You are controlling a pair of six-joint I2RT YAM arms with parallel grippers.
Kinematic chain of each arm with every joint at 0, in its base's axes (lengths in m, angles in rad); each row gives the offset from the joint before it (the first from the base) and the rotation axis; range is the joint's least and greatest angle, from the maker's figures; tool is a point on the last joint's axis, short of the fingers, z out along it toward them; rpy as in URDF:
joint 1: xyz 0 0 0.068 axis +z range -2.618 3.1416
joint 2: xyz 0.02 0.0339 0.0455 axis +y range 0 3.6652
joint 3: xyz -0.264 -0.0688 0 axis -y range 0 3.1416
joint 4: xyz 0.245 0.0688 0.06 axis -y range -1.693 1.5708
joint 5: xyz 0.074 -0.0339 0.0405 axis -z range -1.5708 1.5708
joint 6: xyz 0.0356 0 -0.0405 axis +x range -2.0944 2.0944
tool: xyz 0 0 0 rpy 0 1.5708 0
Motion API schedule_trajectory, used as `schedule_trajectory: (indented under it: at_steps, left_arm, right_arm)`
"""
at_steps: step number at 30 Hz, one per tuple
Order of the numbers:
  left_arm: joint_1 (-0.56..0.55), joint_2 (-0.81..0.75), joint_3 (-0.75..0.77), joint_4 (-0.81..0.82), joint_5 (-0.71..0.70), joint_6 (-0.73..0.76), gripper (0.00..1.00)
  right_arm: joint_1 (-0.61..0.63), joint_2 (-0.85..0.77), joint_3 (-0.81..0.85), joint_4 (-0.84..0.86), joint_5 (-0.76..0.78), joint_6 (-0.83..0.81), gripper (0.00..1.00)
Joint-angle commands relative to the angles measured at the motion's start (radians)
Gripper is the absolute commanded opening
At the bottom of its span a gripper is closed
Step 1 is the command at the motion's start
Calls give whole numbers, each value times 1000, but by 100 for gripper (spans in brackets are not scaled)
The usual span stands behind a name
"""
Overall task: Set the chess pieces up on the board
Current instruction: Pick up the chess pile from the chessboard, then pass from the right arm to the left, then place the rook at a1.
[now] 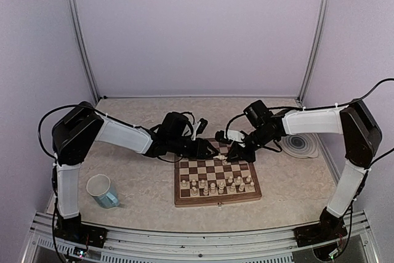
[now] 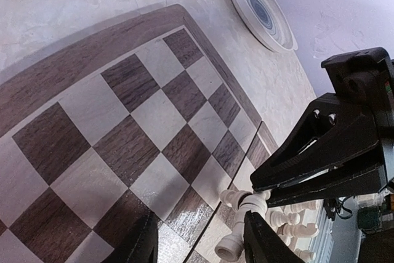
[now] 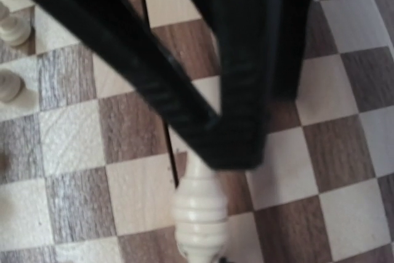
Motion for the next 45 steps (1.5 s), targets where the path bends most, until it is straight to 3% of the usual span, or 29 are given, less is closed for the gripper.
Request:
schedule_trajectory:
  at_steps: [1, 11, 16, 21, 27, 36, 39, 45]
  left_arm:
    - [4, 30, -14, 92, 97, -47, 45]
    - [4, 42, -13, 141, 171, -97, 17]
    - [7, 19, 0, 79, 147, -75, 5]
    - [14, -89, 14, -91, 62, 13, 3]
    - [5, -245, 30, -409, -77, 142, 2]
    - [-156, -445, 58, -950, -398, 324, 2]
    - [-220, -476, 44, -1031, -428, 304, 1]
    - [-294, -462, 16, -1034, -432, 263, 1]
  right_arm:
    - [10, -28, -14, 23, -16, 3, 5]
    - [10, -17, -10, 24, -3, 16, 6]
    - [11, 6, -5, 12, 8, 15, 6]
    - [11, 38, 2, -11, 0, 14, 6]
    - [10, 56, 7, -24, 1, 11, 7]
    - [11, 71, 17, -28, 3, 16, 8]
    - [11, 81, 24, -32, -1, 17, 9]
    - [11, 86, 27, -35, 1, 18, 10]
